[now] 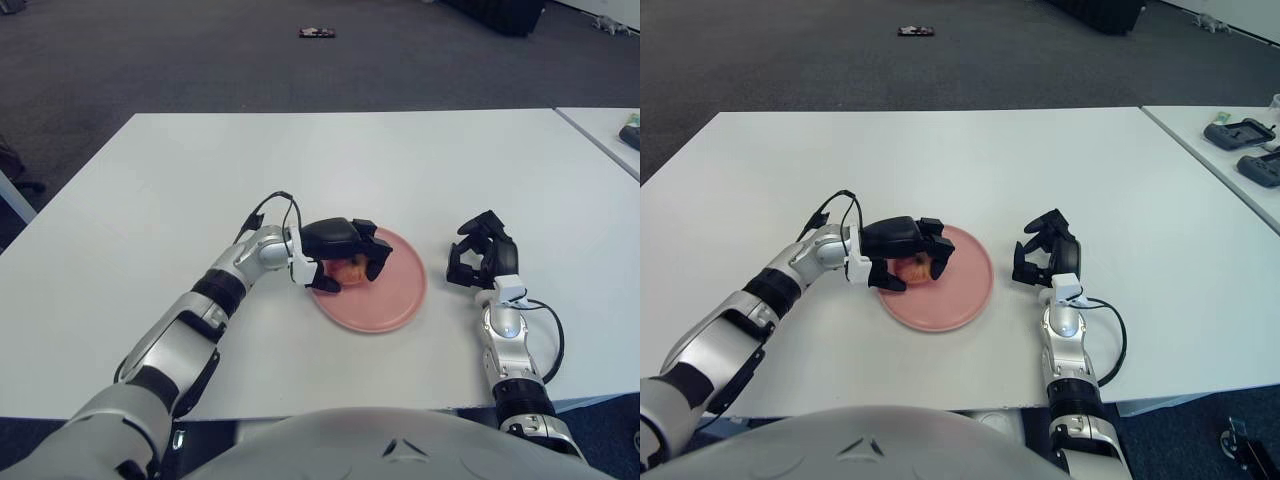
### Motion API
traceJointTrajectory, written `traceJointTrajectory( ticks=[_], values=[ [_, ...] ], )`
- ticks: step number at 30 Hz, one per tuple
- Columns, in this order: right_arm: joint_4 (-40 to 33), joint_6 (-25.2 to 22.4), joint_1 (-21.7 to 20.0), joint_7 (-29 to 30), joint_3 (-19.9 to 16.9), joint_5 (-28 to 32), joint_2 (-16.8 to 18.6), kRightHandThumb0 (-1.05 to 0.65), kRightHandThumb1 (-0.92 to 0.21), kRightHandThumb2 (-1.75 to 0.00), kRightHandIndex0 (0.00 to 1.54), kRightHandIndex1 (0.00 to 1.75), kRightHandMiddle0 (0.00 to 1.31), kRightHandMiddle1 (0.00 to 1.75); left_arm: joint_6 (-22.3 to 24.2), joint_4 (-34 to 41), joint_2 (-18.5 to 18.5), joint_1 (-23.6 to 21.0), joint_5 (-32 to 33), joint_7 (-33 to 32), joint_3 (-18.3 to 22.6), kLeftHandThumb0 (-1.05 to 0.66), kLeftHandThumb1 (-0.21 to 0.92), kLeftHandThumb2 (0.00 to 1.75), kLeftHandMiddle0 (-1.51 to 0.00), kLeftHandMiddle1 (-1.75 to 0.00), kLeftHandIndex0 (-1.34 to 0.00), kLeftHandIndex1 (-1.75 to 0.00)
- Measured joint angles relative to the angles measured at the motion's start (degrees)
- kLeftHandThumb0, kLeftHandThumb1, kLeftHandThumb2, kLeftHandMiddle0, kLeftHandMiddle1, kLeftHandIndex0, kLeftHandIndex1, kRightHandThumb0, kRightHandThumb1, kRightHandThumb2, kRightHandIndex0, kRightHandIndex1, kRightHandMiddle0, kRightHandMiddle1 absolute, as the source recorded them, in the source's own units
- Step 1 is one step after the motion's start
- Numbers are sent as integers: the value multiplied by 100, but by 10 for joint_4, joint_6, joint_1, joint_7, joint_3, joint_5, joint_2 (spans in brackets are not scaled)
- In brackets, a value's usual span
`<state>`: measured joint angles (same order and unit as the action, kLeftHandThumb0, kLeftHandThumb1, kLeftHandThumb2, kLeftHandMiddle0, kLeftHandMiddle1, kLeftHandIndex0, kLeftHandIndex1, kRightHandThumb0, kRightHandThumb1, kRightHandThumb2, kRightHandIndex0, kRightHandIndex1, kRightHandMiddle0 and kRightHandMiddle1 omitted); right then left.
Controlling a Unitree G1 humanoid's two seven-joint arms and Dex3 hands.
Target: Put the apple into the plate.
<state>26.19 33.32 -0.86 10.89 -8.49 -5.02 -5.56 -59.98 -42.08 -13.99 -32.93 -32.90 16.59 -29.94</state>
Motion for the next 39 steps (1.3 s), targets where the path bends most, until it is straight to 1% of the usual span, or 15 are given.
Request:
traceJointTrajectory(
  ticks=[4, 9, 12, 20, 22, 26, 28, 29, 32, 34, 35, 36, 37, 38, 39],
  values=[
    [0, 0, 0, 0, 0, 0, 0, -1, -17, -150, 71, 175, 50, 175, -12, -14, 2, -5, -14, -29, -10, 0, 5, 158, -85, -163, -58, -175],
    [0, 1, 1, 1, 0, 0, 0, -1, -15, -152, 72, 175, 51, 175, -34, -40, 0, -20, -58, -97, -29, 0, 3, 161, -85, -165, -60, -175],
    [1, 3, 1, 1, 0, 0, 0, -1, -12, -156, 75, 175, 53, 175, -38, -54, 0, -30, -78, -133, -42, 0, 3, 162, -86, -165, -60, -175],
    [1, 6, 1, 1, -1, 0, 1, -1, -8, -160, 78, 175, 56, 174, -40, -73, -1, -50, -110, -188, -72, 0, 0, 165, -87, -168, -61, -175],
    [0, 8, 2, 1, -1, 0, 3, -1, -9, -159, 78, 175, 55, 174, -40, -76, -1, -53, -112, -197, -76, 0, 1, 165, -87, -167, -61, -175],
    [-2, 15, 3, 1, -1, 1, 5, -1, -14, -153, 73, 175, 51, 175, -39, -79, -2, -56, -117, -217, -85, 0, 2, 165, -85, -170, -60, -175],
    [-2, 20, 3, 1, -2, 2, 5, -1, -16, -151, 72, 173, 50, 175, -39, -79, -4, -55, -118, -225, -87, 0, 1, 166, -85, -172, -62, -172],
    [-2, 21, 3, 0, -2, 2, 5, -1, -17, -150, 72, 173, 49, 175, -39, -79, -4, -54, -118, -227, -87, 0, 3, 163, -83, -173, -61, -171],
    [-2, 25, 3, -1, -2, 3, 5, -1, -19, -146, 71, 171, 48, 175, -38, -76, -5, -52, -116, -227, -87, 0, 14, 151, -75, -174, -54, -168],
    [-2, 28, 3, -2, -2, 3, 6, -1, -20, -145, 71, 170, 48, 175, -36, -75, -6, -50, -109, -224, -87, 0, 20, 144, -70, -174, -49, -169],
    [-2, 29, 3, -2, -2, 3, 6, -1, -20, -145, 71, 170, 47, 175, -35, -74, -6, -49, -105, -221, -87, 0, 28, 135, -61, -174, -46, -170],
    [-1, 31, 3, -2, -2, 3, 6, -1, -20, -145, 70, 170, 47, 175, -34, -74, -6, -48, -99, -217, -86, 0, 42, 119, -46, -175, -40, -171],
    [-1, 34, 3, -2, -1, 3, 6, -1, -21, -145, 70, 171, 47, 175, -34, -73, -6, -47, -91, -211, -86, -14, 51, 107, -29, -171, -38, -172],
    [-1, 38, 3, -2, -1, 3, 6, -1, -21, -145, 70, 171, 47, 175, -34, -73, -6, -46, -85, -205, -85, -25, 50, 105, -23, -158, -31, -166],
    [-1, 39, 3, -2, -1, 2, 6, -1, -21, -145, 69, 171, 47, 175, -34, -72, -6, -45, -77, -197, -84, -41, 48, 104, -15, -138, -20, -157]
  ],
)
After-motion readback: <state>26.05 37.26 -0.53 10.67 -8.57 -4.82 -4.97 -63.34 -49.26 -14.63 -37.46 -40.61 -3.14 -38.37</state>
